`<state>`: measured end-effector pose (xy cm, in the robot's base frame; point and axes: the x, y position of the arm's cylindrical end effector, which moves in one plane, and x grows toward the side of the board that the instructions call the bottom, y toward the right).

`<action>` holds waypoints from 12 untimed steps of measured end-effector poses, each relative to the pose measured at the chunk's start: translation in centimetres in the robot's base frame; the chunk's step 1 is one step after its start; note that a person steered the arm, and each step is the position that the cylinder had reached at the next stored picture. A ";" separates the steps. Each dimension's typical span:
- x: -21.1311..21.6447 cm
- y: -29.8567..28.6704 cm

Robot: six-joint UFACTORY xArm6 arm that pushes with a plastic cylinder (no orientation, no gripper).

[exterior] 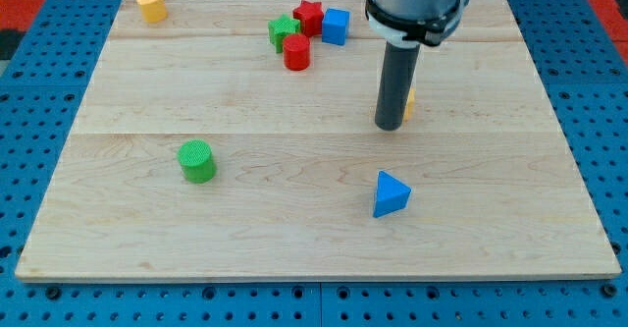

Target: Move the yellow hexagon towards the red circle

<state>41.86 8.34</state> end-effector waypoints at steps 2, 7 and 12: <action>-2.2 2.6; -4.4 3.4; -12.2 -4.5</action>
<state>29.68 3.89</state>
